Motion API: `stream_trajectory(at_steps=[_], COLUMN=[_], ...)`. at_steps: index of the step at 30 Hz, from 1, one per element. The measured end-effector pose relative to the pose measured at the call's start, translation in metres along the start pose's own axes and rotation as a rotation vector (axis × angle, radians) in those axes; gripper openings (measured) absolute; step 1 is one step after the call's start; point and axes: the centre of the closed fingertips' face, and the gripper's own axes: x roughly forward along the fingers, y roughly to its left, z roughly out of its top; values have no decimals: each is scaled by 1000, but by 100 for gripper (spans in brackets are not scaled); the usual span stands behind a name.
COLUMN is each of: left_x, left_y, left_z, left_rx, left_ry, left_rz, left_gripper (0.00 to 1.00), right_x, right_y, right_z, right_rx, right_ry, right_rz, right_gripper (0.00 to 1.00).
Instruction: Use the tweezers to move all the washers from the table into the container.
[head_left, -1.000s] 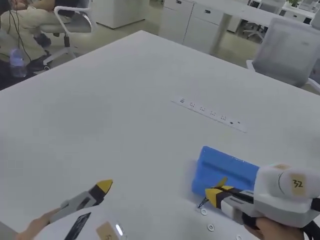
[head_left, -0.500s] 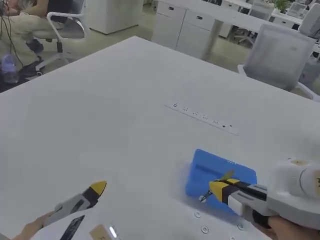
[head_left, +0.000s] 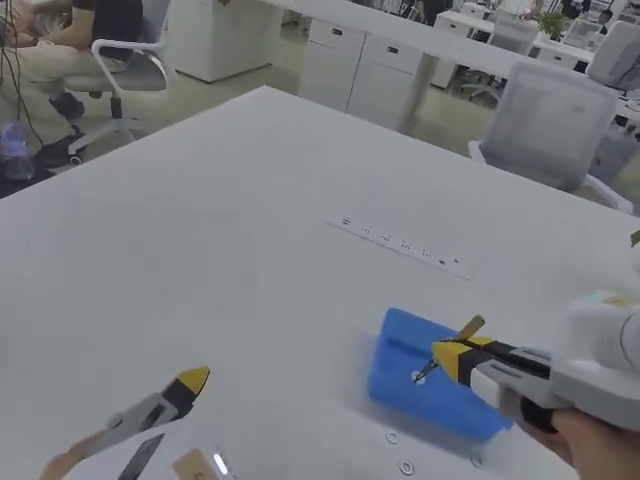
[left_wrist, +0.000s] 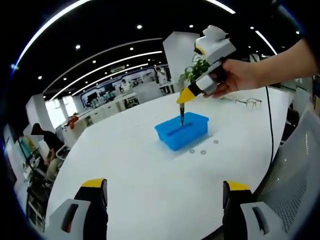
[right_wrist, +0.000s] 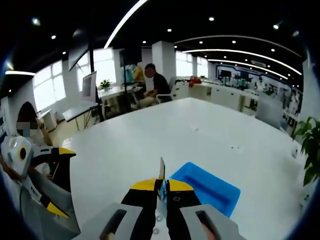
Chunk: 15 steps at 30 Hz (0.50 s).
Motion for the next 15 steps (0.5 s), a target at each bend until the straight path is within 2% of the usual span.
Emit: stream_trajectory(at_steps=[2,4,7,9,12,15], left_x=[-1,-2,-2,-2,-2,-1], left_y=[2,5,5,7,8,8], left_z=[0,3,3,1,0,-1], left_rx=[1,2,-13,7,5,7], left_ry=[2,-14,-19,-13,-12,-9], left_rz=[9,26,21,34,36,36], left_gripper=[99,99,99,99,99,99], right_x=[2,5,10,14,21,32], right_y=[-2,-4,-10,-14,-18,-24], right_z=[3,6,9,8,6,-3], right_rx=[-5,-9,-14,-9,-5,-3], right_ry=[-3,-9,-14,-11,-5,23], right_rz=[-7,-13,-27,-34,-45,-47], right_gripper=[2,2,2,2,2,2])
